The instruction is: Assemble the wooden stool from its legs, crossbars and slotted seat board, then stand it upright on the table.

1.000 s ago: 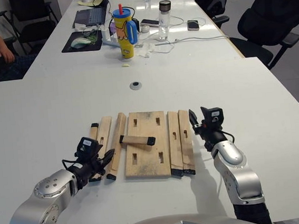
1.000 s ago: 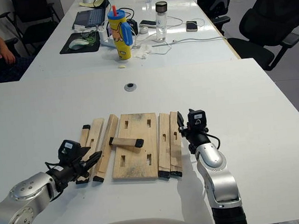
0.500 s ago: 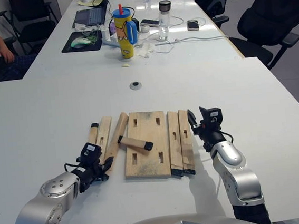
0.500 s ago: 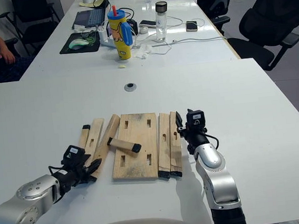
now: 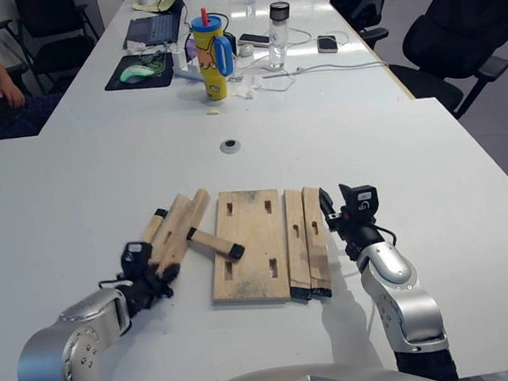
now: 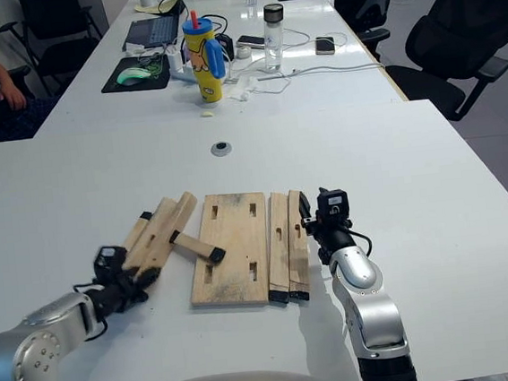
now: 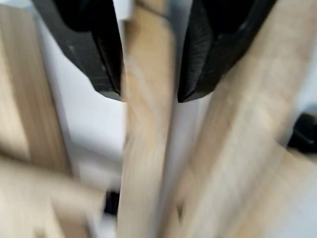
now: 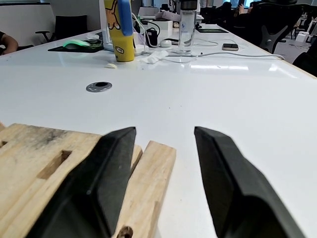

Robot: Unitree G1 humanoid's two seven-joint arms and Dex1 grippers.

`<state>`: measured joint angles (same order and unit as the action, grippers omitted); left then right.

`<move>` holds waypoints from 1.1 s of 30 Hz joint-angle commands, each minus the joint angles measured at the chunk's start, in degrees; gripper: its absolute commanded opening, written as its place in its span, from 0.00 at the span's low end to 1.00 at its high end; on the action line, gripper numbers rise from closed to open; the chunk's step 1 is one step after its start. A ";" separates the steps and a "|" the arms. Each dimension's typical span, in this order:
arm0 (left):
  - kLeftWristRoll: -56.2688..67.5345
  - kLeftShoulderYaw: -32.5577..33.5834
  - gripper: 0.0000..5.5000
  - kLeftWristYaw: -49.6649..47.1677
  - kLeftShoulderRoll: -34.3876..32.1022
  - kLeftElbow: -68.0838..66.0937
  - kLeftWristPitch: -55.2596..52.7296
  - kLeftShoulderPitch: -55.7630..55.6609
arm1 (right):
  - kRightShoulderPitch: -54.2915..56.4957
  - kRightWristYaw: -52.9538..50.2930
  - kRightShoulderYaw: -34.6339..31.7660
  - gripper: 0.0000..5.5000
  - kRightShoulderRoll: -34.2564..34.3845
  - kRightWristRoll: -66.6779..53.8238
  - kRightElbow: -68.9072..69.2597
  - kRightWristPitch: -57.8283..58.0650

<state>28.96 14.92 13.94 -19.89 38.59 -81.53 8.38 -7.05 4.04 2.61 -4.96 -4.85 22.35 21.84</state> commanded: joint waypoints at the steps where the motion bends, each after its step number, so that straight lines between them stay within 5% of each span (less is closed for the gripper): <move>1: 0.59 -0.34 0.19 0.88 -1.05 -1.69 -4.56 -0.62 | 1.06 -0.40 0.00 0.40 0.12 0.69 -0.25 0.52; 6: 1.93 5.19 0.19 0.79 4.45 -3.46 -10.13 -4.87 | 1.30 -0.55 0.23 0.40 0.04 1.08 -0.46 0.39; 12: 19.66 20.25 0.19 -6.52 22.31 -13.66 -10.97 -12.18 | 1.75 -0.30 1.44 0.40 -0.99 3.50 -1.12 0.46; 19: 50.03 23.21 0.19 -21.40 21.35 -25.05 -10.96 -5.83 | 3.03 1.50 1.11 0.40 -2.12 3.89 -1.68 1.27; 27: 77.27 9.69 0.19 -40.75 12.47 -25.90 6.60 3.49 | 3.01 3.13 1.22 0.40 -3.02 3.78 -1.38 2.05; 31: 83.85 4.13 0.19 -42.66 8.24 -23.16 15.38 7.30 | 2.41 3.68 1.17 0.40 -3.34 3.62 -0.54 2.51; 33: 84.02 3.42 0.27 -42.05 7.35 -22.12 18.97 7.84 | 2.01 3.71 1.15 0.40 -3.30 3.66 -0.49 2.47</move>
<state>112.99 19.33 -27.99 -11.04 15.15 -65.96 15.14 -4.49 7.44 3.75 -8.05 -0.94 20.94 23.66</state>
